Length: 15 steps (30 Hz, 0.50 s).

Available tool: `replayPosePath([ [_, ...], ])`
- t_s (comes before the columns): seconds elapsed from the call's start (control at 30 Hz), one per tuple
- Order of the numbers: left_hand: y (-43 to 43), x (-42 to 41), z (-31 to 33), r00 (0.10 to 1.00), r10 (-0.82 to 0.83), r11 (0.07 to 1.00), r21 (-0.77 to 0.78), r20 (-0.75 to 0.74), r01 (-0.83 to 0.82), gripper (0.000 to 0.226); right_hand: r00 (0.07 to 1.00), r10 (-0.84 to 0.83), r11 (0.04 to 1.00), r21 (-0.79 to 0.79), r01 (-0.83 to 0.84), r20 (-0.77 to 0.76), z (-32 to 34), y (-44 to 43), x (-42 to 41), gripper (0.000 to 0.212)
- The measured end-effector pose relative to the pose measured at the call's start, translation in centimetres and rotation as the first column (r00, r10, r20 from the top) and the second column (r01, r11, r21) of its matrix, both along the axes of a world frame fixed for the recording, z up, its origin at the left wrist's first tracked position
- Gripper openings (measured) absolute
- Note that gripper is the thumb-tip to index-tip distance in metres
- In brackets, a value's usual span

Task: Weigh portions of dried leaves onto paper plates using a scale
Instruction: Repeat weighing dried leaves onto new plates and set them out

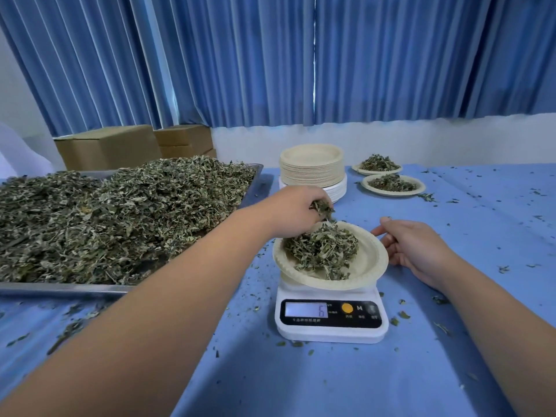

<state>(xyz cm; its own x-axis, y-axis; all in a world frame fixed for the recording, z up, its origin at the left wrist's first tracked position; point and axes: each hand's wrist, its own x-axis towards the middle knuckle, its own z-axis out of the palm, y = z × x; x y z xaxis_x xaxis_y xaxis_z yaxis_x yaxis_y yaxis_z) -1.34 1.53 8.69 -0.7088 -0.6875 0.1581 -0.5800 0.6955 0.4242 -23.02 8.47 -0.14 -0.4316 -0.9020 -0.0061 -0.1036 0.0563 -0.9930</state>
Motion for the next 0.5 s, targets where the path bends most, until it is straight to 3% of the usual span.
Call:
replayPosePath([
  [0.13, 0.06, -0.49, -0.47, 0.997, -0.037, 0.999, 0.010, 0.065, 0.036, 0.025, 1.000, 0.002, 1.000, -0.005, -0.002, 0.001, 0.08, -0.07, 0.05, 0.036],
  [0.27, 0.05, -0.26, -0.54, 0.998, -0.038, 0.990, 0.137, -0.054, 0.045, 0.027, 1.000, 0.000, 1.000, -0.005, 0.000, 0.013, 0.06, -0.08, -0.05, 0.035],
  [0.37, 0.01, -0.17, -0.63, 0.999, -0.021, 0.993, 0.120, -0.035, 0.025, 0.033, 1.000, 0.001, 1.000, -0.006, -0.001, 0.013, 0.00, -0.01, -0.08, 0.035],
  [0.5, 0.27, 0.44, -0.39, 0.998, 0.000, 0.992, 0.127, -0.071, 0.009, 0.026, 1.000, -0.002, 1.000, -0.010, 0.002, 0.013, 0.03, 0.01, 0.02, 0.034],
])
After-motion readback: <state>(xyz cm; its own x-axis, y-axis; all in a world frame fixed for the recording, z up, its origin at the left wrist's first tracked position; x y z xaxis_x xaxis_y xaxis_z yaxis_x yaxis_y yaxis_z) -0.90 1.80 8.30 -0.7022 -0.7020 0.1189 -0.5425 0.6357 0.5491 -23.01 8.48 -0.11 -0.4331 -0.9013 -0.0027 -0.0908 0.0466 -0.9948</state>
